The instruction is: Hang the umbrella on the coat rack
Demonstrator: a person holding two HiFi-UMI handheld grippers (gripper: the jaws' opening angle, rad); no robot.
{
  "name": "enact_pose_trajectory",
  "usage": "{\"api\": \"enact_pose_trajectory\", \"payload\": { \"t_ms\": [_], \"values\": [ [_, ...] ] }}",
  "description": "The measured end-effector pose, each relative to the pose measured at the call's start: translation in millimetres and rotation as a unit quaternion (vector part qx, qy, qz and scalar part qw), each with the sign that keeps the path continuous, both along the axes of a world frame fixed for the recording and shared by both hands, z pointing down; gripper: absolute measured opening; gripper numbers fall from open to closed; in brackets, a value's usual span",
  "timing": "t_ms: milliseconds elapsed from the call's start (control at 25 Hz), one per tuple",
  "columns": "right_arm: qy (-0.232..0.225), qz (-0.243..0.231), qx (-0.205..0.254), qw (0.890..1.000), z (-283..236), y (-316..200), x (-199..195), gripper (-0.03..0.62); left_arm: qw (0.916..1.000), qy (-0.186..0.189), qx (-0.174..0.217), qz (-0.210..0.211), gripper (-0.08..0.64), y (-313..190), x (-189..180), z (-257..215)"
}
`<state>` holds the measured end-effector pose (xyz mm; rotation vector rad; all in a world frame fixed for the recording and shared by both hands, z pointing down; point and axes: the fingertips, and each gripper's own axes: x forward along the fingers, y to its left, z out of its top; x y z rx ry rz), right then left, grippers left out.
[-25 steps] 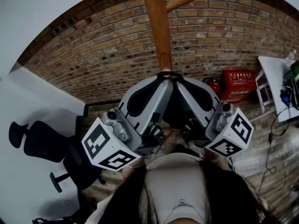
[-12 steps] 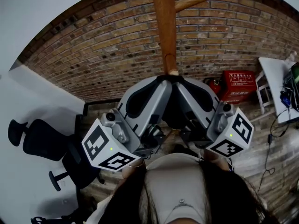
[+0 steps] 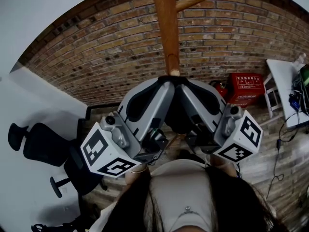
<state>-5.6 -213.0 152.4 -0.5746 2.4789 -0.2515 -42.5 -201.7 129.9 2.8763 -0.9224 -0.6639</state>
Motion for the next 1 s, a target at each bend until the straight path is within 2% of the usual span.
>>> {"api": "enact_pose_trajectory", "payload": {
  "t_ms": [480,640,1000],
  "values": [
    [-0.007,0.003,-0.009,1.000,-6,3,4,0.035,0.9999,-0.011,0.000,-0.005,0.011,3,0,-7],
    [-0.012,0.003,-0.015,1.000,-1,6,6,0.035,0.9995,-0.023,0.007,-0.019,0.011,6,2,-4],
    [-0.015,0.007,-0.020,1.000,-8,0,8,0.035,0.9992,-0.023,0.010,-0.032,0.011,1,-3,-13]
  ]
}}
